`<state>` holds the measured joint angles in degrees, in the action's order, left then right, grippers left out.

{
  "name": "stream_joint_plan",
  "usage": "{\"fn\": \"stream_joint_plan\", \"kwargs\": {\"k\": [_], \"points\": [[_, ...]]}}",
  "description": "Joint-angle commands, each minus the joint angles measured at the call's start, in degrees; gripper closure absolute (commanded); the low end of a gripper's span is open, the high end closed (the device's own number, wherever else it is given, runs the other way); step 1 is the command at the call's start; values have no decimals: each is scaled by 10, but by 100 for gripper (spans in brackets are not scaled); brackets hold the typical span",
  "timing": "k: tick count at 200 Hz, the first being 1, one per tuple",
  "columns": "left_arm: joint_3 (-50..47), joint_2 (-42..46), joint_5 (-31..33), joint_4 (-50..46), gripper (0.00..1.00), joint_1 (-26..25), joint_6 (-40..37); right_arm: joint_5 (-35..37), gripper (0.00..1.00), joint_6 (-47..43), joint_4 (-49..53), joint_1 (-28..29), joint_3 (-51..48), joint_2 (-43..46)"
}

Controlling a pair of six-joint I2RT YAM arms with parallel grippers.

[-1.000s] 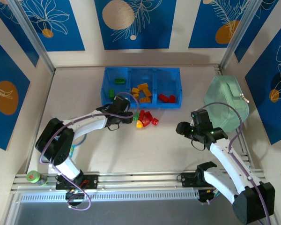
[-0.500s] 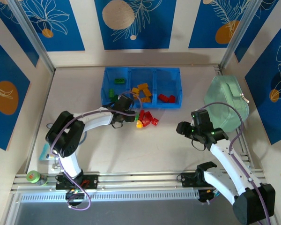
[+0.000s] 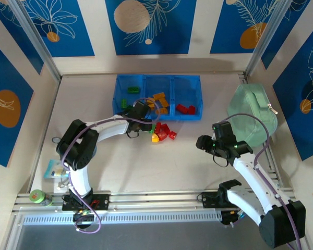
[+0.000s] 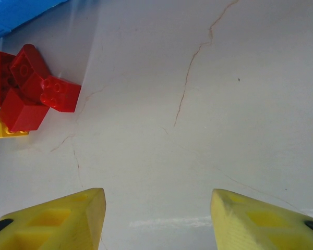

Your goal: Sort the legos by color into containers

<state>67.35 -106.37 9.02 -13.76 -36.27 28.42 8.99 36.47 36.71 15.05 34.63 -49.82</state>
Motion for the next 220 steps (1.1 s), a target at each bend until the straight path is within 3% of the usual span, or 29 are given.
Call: {"fn": "stream_joint_plan", "kwargs": {"k": [1, 132, 220], "points": [[10, -17, -1, -21, 46, 8, -6, 5, 44, -3, -3, 0, -3, -1], [-26, -6, -4, -11, 54, 20, -11, 2, 44, 2, 4, 0, -7, 9], [-41, 36, 9, -31, 69, 20, -19, 8, 44, 5, 9, 0, -12, 22]]}}
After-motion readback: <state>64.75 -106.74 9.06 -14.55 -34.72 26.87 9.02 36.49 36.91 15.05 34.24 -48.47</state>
